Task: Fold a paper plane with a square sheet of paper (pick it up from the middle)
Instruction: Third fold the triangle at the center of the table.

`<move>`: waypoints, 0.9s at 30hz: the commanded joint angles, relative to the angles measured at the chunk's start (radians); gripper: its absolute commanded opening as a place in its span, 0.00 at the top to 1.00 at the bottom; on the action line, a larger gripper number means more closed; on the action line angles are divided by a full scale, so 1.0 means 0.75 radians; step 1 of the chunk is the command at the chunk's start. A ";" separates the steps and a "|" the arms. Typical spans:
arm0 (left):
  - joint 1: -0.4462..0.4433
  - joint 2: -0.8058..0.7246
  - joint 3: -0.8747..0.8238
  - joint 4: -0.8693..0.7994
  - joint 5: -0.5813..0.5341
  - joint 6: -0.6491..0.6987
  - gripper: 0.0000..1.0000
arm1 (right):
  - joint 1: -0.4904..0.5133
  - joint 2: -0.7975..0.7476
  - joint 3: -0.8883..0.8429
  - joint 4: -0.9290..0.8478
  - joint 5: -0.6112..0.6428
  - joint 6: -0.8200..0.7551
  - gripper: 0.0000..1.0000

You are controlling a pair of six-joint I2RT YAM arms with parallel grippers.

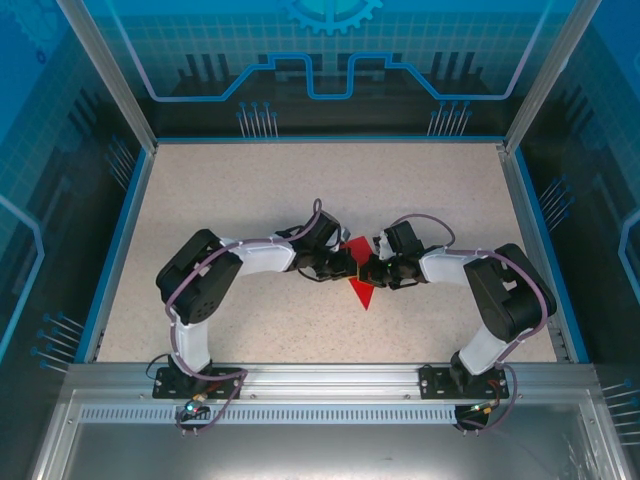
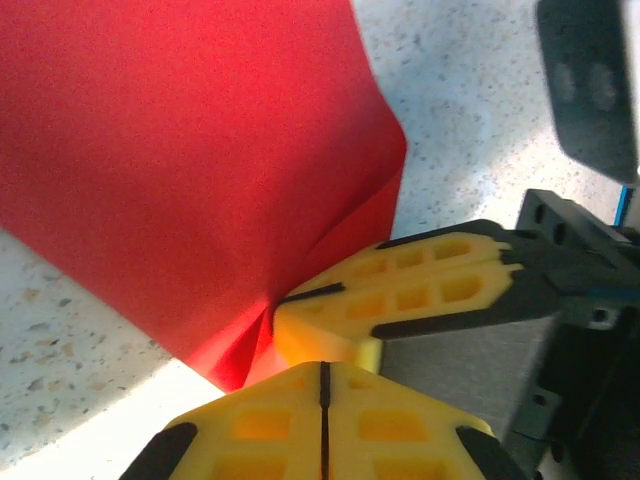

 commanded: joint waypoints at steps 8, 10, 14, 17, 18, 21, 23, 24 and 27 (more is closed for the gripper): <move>-0.017 0.031 -0.038 -0.017 0.042 -0.031 0.93 | -0.009 -0.008 -0.017 -0.101 0.001 -0.019 1.00; -0.023 0.038 -0.041 -0.019 0.044 -0.031 0.93 | -0.008 -0.010 -0.017 -0.101 0.001 -0.018 1.00; -0.028 0.074 -0.004 -0.050 0.032 -0.011 0.93 | -0.005 -0.014 -0.015 -0.102 0.000 -0.018 1.00; -0.031 0.097 0.023 -0.076 0.016 0.005 0.93 | -0.004 -0.027 -0.017 -0.109 0.000 -0.020 1.00; -0.032 0.100 0.031 -0.094 0.003 0.016 0.93 | -0.004 -0.030 -0.017 -0.111 0.001 -0.021 1.00; -0.033 0.110 0.039 -0.120 -0.026 0.033 0.93 | -0.003 -0.031 -0.020 -0.105 -0.007 -0.017 1.00; -0.033 0.122 0.050 -0.146 -0.043 0.044 0.93 | 0.000 -0.028 -0.019 -0.098 -0.015 -0.014 1.00; -0.032 0.128 0.055 -0.160 -0.055 0.053 0.93 | -0.001 -0.026 -0.019 -0.092 -0.018 -0.012 1.00; -0.033 0.139 0.073 -0.207 -0.096 0.077 0.93 | -0.001 -0.033 -0.020 -0.089 -0.026 -0.010 1.00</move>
